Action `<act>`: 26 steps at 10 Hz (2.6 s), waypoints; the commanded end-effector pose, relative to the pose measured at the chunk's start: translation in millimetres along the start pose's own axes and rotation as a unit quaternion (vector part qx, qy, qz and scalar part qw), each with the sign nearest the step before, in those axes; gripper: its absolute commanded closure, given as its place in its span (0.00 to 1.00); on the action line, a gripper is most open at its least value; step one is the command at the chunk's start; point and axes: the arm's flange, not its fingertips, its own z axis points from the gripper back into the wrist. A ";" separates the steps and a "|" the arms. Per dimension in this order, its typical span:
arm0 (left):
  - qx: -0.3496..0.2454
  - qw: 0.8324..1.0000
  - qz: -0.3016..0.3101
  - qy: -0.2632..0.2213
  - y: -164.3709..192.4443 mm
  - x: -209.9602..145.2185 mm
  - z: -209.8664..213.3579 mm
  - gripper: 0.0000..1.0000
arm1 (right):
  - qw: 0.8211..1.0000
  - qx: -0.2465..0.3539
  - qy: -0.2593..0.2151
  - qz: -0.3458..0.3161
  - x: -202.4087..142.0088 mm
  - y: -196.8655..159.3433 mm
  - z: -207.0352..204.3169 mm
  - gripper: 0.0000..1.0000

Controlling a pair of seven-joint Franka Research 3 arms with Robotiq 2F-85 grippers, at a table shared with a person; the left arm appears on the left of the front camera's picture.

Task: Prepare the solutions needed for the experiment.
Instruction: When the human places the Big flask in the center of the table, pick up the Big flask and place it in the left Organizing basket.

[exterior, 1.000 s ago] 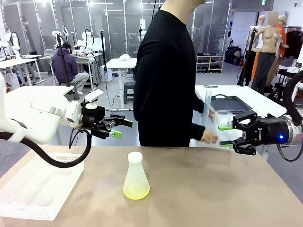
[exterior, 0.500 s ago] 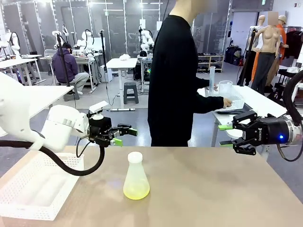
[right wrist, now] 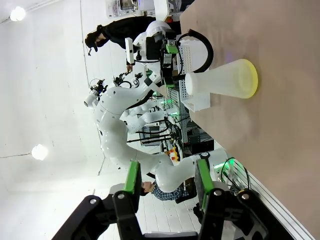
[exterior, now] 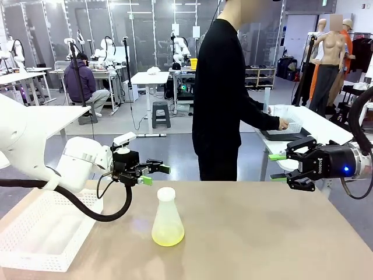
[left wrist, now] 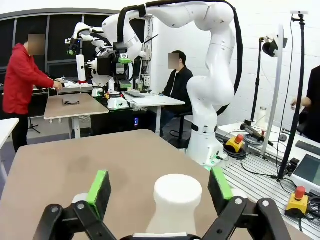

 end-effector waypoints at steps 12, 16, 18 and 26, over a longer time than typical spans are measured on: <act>-0.074 0.997 -0.032 0.000 20.0 -51.6 1.3 0.00 | 1.000 -0.001 -0.005 0.003 0.1 1.3 -0.2 0.44; -0.094 0.996 -0.001 -0.008 16.6 -67.5 -12.2 0.00 | 1.000 -0.001 -0.005 0.003 0.1 1.3 -0.2 0.44; -0.087 0.996 -0.005 -0.003 16.0 -73.7 -25.0 0.00 | 1.000 -0.001 -0.005 0.003 0.1 1.3 -0.2 0.44; -0.117 0.993 -0.005 0.017 1.1 -73.8 -55.0 0.00 | 1.000 -0.001 -0.005 0.003 0.1 1.3 -0.2 0.44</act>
